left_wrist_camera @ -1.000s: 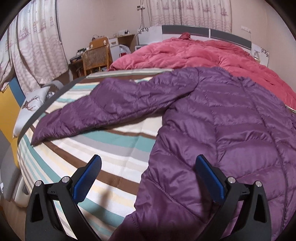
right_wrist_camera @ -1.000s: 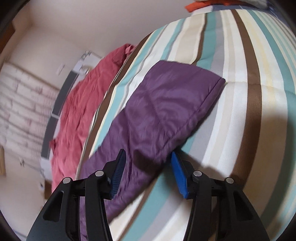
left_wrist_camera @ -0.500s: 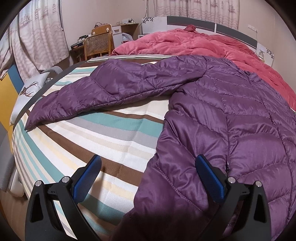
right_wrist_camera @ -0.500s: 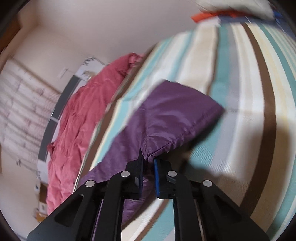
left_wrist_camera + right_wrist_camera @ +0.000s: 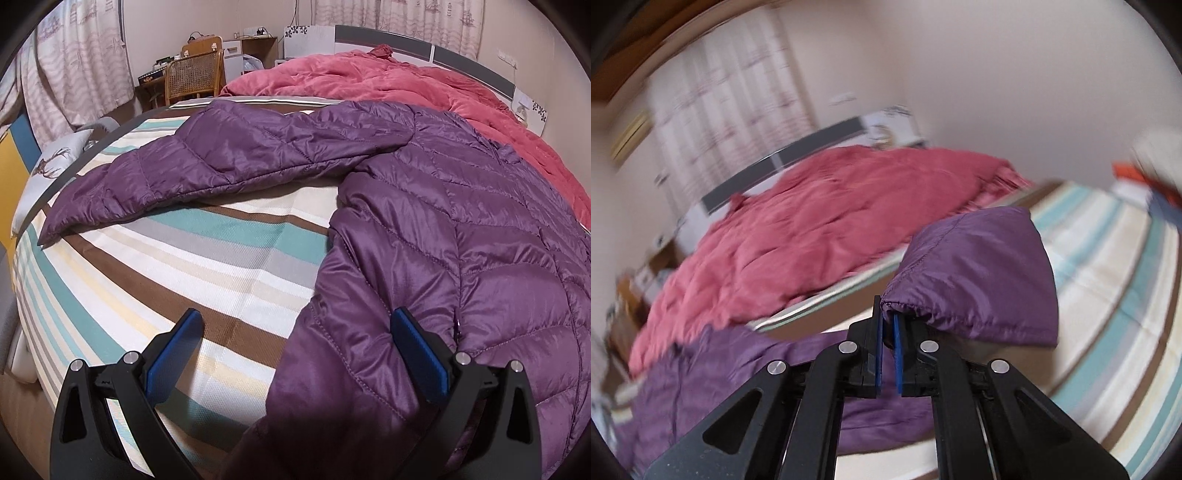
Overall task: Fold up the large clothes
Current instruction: 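Lift the sleeve and fold it across the jacket body with the right gripper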
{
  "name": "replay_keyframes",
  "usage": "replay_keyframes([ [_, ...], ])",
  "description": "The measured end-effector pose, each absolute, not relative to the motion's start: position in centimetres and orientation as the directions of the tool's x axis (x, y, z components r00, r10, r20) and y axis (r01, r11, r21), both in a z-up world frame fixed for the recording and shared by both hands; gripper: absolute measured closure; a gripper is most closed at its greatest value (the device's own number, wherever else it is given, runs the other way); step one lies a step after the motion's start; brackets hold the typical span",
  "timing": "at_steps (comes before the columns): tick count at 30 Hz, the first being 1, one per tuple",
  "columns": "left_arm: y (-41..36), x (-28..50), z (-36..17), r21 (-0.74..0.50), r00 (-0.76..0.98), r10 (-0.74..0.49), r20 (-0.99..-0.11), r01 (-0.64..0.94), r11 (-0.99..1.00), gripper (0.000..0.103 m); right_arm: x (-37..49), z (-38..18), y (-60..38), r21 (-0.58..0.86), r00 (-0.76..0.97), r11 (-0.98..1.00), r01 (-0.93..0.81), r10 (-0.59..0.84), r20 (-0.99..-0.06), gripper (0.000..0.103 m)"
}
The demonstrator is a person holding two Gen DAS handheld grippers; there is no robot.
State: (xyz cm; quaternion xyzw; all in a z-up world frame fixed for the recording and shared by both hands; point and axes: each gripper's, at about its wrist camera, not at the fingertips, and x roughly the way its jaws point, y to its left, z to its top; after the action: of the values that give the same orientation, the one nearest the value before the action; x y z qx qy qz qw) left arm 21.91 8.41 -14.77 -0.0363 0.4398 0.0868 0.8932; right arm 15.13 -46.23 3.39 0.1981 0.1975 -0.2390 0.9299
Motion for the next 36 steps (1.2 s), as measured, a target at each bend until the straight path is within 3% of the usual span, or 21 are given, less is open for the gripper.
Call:
replay_keyframes([
  [6,8.4,21.9,-14.9,0.009,0.602,0.122,-0.789,-0.188,0.982,0.002,17.4,4.8,-38.0,0.114,0.868,0.916,0.385,-0.317,-0.382,0.098],
  [11,8.3,21.9,-14.9,0.013,0.602,0.126,-0.788,-0.189,0.982,0.002,19.4,4.6,-31.8,0.009,0.895,0.962,0.273,-0.250,-0.370,0.098],
  [18,8.2,21.9,-14.9,0.014,0.603,0.129,-0.787,-0.191,0.981,0.002,21.6,2.7,-22.6,-0.263,0.918,0.962,0.075,-0.169,-0.358,0.098],
  [30,8.5,21.7,-15.1,0.003,0.605,0.122,-0.787,-0.194,0.981,0.002,23.2,-3.4,-10.3,-0.688,0.917,0.690,-0.226,-0.089,-0.390,0.098],
  [36,8.5,21.7,-15.1,0.003,0.606,0.123,-0.786,-0.194,0.981,0.002,22.9,-6.4,-7.9,-0.781,0.897,0.527,-0.334,-0.078,-0.435,0.098],
])
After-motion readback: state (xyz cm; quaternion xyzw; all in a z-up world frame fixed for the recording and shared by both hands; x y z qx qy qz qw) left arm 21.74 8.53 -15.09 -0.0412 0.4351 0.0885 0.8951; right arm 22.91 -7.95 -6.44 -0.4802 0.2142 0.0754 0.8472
